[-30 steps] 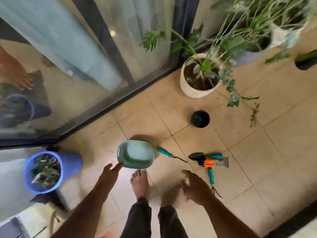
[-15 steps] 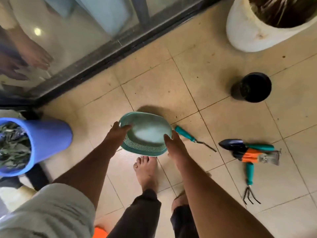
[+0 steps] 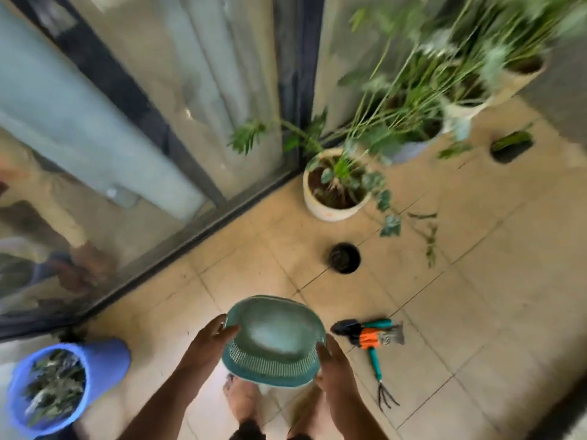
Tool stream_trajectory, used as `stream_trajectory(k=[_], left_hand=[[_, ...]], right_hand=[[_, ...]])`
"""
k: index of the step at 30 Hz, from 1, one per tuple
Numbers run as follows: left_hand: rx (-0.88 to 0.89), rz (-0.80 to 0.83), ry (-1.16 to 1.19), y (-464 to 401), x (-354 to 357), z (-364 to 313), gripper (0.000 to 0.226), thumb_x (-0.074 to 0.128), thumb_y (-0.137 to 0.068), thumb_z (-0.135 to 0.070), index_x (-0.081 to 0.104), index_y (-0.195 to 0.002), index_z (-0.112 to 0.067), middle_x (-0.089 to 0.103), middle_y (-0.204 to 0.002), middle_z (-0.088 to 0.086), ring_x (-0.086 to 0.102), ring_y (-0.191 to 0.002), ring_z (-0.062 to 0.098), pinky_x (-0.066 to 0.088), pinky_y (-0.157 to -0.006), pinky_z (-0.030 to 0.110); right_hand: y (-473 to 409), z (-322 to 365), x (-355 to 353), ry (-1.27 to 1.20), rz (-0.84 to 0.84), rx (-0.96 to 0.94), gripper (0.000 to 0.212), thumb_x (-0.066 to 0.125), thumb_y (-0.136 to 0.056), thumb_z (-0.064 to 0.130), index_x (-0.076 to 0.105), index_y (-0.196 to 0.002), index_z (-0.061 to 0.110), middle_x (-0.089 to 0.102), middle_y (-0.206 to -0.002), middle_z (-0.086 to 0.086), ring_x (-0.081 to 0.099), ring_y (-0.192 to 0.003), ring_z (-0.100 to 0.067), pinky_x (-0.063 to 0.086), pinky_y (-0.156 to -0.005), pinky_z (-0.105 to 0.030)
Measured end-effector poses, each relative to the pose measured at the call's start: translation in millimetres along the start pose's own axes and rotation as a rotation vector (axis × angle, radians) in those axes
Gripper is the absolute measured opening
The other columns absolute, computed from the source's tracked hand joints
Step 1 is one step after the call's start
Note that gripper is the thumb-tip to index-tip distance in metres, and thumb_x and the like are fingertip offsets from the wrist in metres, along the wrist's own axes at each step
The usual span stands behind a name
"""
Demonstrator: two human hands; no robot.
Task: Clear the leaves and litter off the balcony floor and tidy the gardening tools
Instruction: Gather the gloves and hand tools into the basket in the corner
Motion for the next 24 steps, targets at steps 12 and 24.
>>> stream_trajectory(k=[12,24], left_hand=[[0.345,-0.015,-0.588,74.1,75.0,-124.1,0.031,0.068,-0.094,-0.021,0.075,-0.101,-0.050,0.077,-0.083,-0.018,0.073,-0.085,0.013,0.053,-0.072,0.033],[0.508,0.357,-1.035,72.1,222.7,-126.7,0.026,0.060,-0.101,-0.020,0.074,-0.117,-0.036,0.077,-0.109,-0.016,0.071,-0.102,0.014,0.051,-0.079,0.028]], right_hand=[[133.7,65.0,-157.0,0.084,-0.235,0.007,0.027,0.056,-0.080,0.040,0.075,-0.099,0.037,0.078,-0.097,0.004,0.074,-0.093,-0.026,0.062,-0.082,-0.041],[157.9,-55.9,-199.6,-0.061,-0.538,0.261,0.029,0.055,-0.095,0.031,0.074,-0.117,0.030,0.079,-0.110,0.000,0.072,-0.102,-0.026,0.048,-0.072,-0.030]])
Point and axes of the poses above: each hand's wrist, its own y-axis away from the middle knuckle, its own x-axis out of the palm, z = x × y, the point moved 8 cm from there along -y, towards the middle knuckle
